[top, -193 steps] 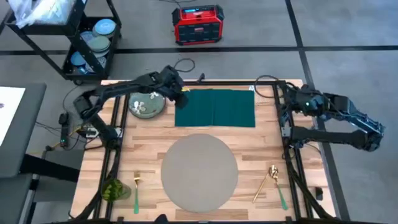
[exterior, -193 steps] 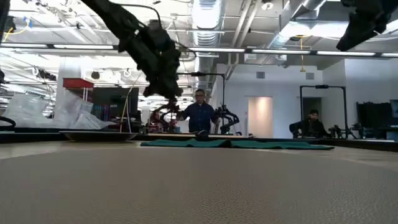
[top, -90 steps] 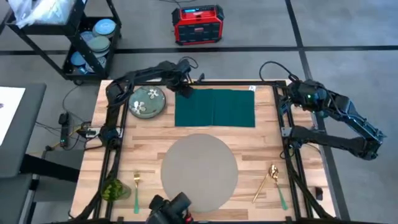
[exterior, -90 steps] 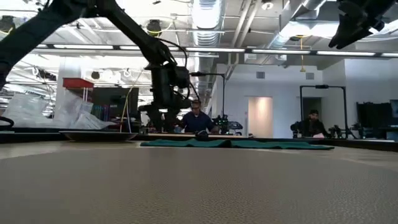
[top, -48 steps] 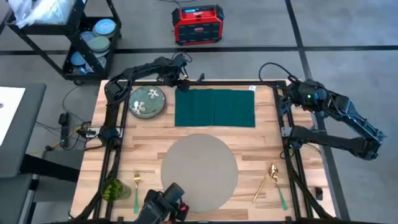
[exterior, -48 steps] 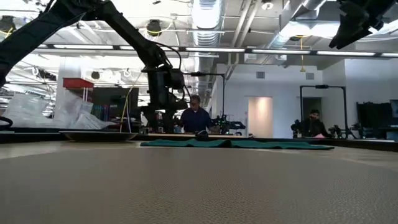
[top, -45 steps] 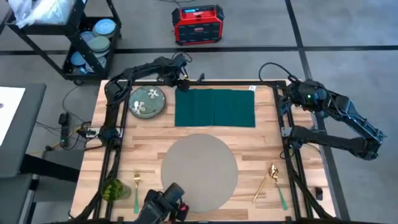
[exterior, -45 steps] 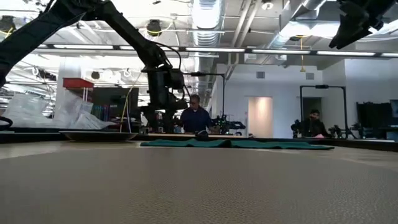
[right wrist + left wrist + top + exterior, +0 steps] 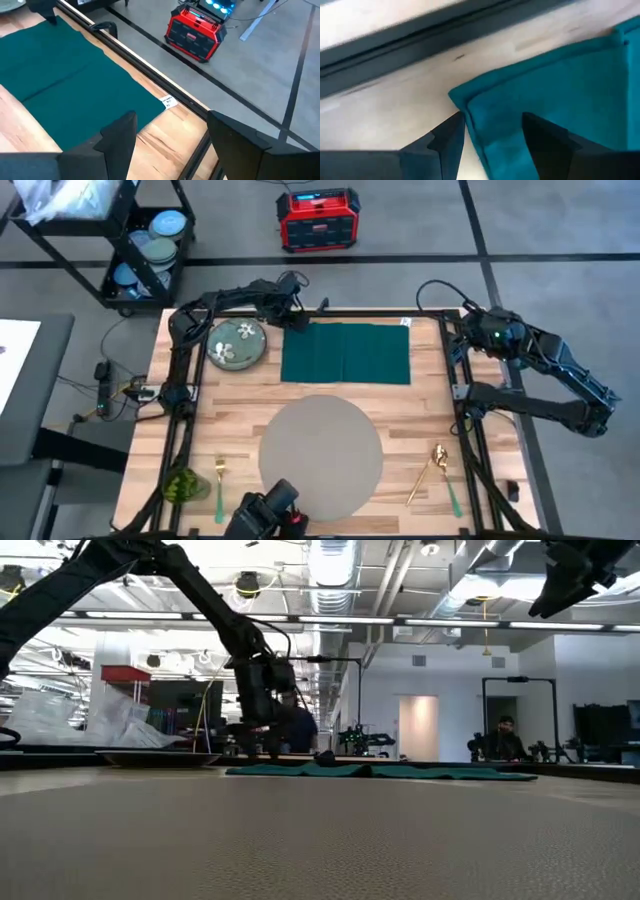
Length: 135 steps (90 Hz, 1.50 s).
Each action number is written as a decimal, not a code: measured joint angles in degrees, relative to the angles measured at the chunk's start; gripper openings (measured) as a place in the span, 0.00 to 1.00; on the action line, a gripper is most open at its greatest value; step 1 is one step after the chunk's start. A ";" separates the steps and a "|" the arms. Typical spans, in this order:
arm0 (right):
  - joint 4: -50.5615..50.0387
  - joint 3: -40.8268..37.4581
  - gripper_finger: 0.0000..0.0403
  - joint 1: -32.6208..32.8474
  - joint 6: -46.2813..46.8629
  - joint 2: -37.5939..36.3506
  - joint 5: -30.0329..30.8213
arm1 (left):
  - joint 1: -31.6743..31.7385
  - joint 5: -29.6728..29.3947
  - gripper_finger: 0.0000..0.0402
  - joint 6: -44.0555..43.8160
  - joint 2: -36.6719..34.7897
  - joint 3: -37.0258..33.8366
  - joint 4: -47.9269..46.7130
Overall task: Set table place
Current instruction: Fold the blue table napkin
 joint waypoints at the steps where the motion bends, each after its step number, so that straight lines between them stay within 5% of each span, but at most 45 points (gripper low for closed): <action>1: 0.00 0.00 0.57 0.00 0.00 0.00 0.00 | 0.00 0.21 0.45 -0.07 0.00 0.00 0.02; 25: -0.59 0.00 0.57 0.00 0.00 0.00 0.00 | -0.07 0.65 0.40 0.05 0.00 -0.65 0.08; 62: 0.19 0.02 0.57 0.00 -0.04 0.00 0.00 | -0.20 -0.13 0.02 0.61 -0.46 -7.80 7.26; 135: 0.17 0.02 0.57 0.00 -3.48 0.00 0.09 | -1.08 3.89 0.00 -0.95 -8.51 -5.95 -1.83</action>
